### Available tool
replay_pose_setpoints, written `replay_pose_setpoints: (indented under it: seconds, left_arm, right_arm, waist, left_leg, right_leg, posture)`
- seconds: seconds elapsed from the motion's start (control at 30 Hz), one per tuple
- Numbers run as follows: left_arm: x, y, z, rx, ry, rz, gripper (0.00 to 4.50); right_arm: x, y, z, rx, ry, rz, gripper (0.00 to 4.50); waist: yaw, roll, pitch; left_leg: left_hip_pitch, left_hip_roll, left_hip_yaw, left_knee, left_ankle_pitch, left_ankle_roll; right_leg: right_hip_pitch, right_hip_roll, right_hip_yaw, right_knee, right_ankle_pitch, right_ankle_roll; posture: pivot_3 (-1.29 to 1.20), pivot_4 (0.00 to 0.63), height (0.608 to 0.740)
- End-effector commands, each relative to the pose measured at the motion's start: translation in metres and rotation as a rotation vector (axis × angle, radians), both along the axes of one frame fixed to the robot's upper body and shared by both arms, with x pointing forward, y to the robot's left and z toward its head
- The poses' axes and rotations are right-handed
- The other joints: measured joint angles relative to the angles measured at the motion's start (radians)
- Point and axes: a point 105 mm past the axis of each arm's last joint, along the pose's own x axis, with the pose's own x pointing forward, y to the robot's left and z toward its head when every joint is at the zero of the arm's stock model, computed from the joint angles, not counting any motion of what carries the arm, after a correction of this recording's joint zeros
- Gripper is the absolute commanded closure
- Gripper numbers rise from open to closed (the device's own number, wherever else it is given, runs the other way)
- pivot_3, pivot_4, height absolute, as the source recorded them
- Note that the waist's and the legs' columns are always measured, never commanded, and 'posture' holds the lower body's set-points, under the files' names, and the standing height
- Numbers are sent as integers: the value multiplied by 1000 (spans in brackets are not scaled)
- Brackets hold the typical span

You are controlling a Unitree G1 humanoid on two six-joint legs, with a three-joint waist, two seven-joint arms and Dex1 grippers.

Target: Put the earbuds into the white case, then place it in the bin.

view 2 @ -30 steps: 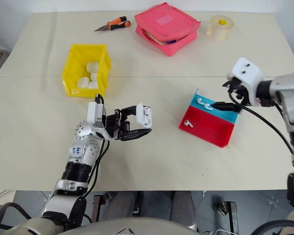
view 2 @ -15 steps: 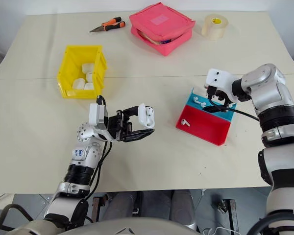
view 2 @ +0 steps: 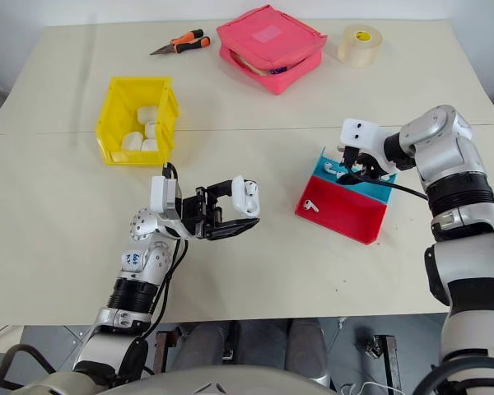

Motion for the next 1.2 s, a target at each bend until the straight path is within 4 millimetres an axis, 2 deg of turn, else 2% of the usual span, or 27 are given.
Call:
replay_pose_setpoints:
  seconds: [0.03, 0.1, 0.13, 0.2, 0.3, 0.6, 0.67, 0.73, 0.83, 0.93, 1.03, 1.13, 1.2]
  left_arm:
    - [-3, -1, 10, -5, -56, -2, 1699]
    - [-3, 0, 10, -5, -56, -1, 1699]
    - [-3, 0, 10, -5, -56, -2, 1699]
    - [-3, 0, 10, -5, -56, -2, 1699]
    - [-3, -1, 10, -5, -56, -4, 1699]
    - [-3, -1, 11, -2, -59, -10, 1699]
    - [-2, -1, 12, -2, -60, -11, 1699]
    - [-2, -2, 12, -2, -61, -13, 1699]
    - [-2, -4, 13, -4, -62, -19, 1699]
    - [-2, -7, 14, -11, -60, -30, 1699]
    - [-1, -10, 16, -17, -56, -44, 1699]
    - [0, -11, 16, -18, -53, -51, 1699]
    - [1, -13, 16, -17, -49, -58, 1699]
  right_arm:
    - [-4, -8, -12, -31, 58, -33, 2235]
    - [-5, -8, -13, -25, 65, -32, 2235]
    - [-5, -8, -13, -22, 71, -31, 2417]
    - [-7, -7, -15, -17, 83, -26, 2831]
    - [-8, -6, -16, -12, 87, -27, 3693]
    - [-9, -7, -17, -10, 85, -34, 3693]
    - [-10, -8, -17, -4, 85, -34, 3915]
    - [-9, -7, -15, 13, 67, -39, 3915]
    - [-7, -6, -1, 61, 6, -44, 3915]
    - [-11, -9, 26, 124, -75, -54, 3915]
    - [-26, -14, 56, 253, -161, -64, 3915]
    - [-46, -9, 62, 360, -163, -44, 3915]
    - [-62, 1, 61, 479, -170, -12, 3915]
  waist:
    - [1, 0, 0]
    - [1, 0, 0]
    - [1, 0, 0]
    - [1, 0, 0]
    - [1, 0, 0]
    - [1, 0, 0]
    - [1, 0, 0]
    - [1, 0, 0]
    - [1, 0, 0]
    - [4, 0, 0]
    - [9, 1, 0]
    - [8, 1, 0]
    - [8, 1, 0]
  left_leg:
    - [0, 0, 0, 0, 0, 0]
    - [0, 0, 0, 0, 0, 0]
    - [0, 0, 0, 0, 0, 0]
    - [0, 0, 0, 0, 0, 0]
    - [0, 0, 0, 0, 0, 0]
    - [0, 0, 0, 1, 0, 0]
    - [0, 0, 0, 1, 0, 0]
    - [0, 0, 0, 1, 0, 0]
    - [0, 0, 0, 1, 0, 0]
    - [0, 0, 0, 1, 0, 0]
    - [-2, -1, -1, 0, 0, 0]
    - [-3, -1, -1, 0, 0, 0]
    - [-3, -1, -1, 0, 0, 0]
  right_leg:
    - [0, 0, 0, 0, 0, 0]
    - [0, 0, 0, 0, 0, 0]
    - [0, 0, 0, 0, 0, 0]
    - [0, 0, 0, 0, 0, 0]
    - [0, 0, 0, 0, 0, 0]
    - [1, 0, 0, 0, 0, 0]
    - [1, 0, 0, 0, 0, 0]
    - [1, 0, 0, 0, 0, 0]
    - [1, 0, 0, 0, 0, 0]
    - [0, 0, 0, 0, 0, 0]
    - [-1, -1, 0, 0, 0, 0]
    - [-2, -1, -1, 0, 0, 0]
    - [-2, -1, -2, 0, 0, 0]
  posture:
    - [0, 150, 740]
    - [0, 150, 740]
    - [0, 150, 740]
    - [0, 150, 740]
    - [0, 150, 740]
    - [0, 150, 740]
    - [0, 150, 740]
    - [0, 150, 740]
    - [0, 150, 740]
    - [0, 150, 740]
    - [0, 150, 740]
    - [0, 150, 740]
    - [0, 150, 740]
